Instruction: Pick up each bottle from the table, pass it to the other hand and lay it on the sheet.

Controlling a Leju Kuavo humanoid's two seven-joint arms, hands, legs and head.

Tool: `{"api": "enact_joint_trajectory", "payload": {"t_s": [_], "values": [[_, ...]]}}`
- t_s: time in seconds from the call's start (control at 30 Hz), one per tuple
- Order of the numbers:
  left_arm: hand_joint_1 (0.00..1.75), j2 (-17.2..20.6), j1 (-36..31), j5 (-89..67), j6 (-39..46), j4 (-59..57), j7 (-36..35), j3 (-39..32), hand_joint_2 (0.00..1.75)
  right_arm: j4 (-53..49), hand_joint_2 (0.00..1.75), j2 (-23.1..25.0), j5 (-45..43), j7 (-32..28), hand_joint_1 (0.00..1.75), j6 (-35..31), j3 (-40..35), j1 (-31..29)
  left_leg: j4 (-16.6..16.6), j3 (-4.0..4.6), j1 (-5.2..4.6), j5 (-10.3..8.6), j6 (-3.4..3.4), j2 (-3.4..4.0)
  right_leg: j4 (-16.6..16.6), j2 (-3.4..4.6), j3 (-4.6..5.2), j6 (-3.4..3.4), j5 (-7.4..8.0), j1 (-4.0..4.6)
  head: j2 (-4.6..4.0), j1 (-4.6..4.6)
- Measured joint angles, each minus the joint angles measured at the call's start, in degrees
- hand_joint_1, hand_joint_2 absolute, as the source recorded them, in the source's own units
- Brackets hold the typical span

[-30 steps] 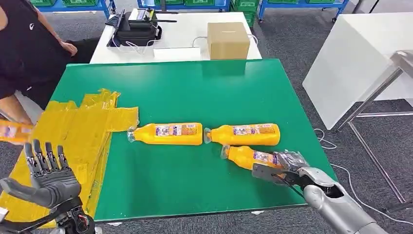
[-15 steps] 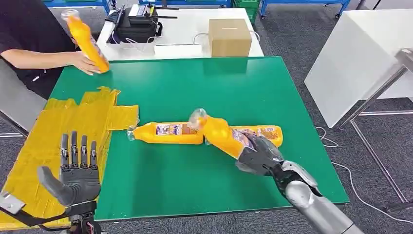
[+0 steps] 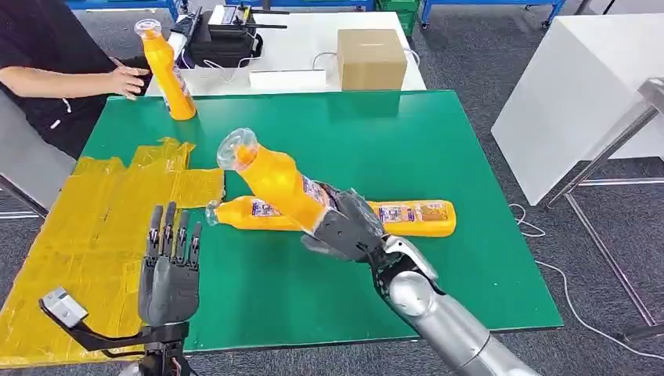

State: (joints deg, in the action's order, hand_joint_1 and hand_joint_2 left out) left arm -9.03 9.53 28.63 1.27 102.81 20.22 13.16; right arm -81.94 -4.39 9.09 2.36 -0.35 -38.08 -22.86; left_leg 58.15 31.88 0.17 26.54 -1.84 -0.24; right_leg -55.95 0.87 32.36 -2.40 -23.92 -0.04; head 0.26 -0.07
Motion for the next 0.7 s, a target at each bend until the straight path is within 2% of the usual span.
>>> {"api": "enact_joint_trajectory", "payload": {"t_s": [0.33,0.7], "values": [[0.0,0.5,-2.0,-2.0,1.0,-1.8,0.3,2.0,1.75,6.5,1.75,4.9,-1.9,0.7,1.75,1.7,-4.0,-2.8,0.0,0.09,0.0,0.0,0.0,-0.02,0.0,-0.04,0.11,0.0,0.0,0.0,0.0,-0.02],[0.0,1.0,-2.7,-1.3,1.1,-3.1,0.5,2.0,1.75,9.9,1.75,8.7,-3.0,1.8,1.75,5.6,-13.0,-6.3,0.0,0.16,0.0,-0.02,0.03,-0.04,0.0,-0.06,0.2,0.0,0.0,0.0,0.0,-0.04]]}}
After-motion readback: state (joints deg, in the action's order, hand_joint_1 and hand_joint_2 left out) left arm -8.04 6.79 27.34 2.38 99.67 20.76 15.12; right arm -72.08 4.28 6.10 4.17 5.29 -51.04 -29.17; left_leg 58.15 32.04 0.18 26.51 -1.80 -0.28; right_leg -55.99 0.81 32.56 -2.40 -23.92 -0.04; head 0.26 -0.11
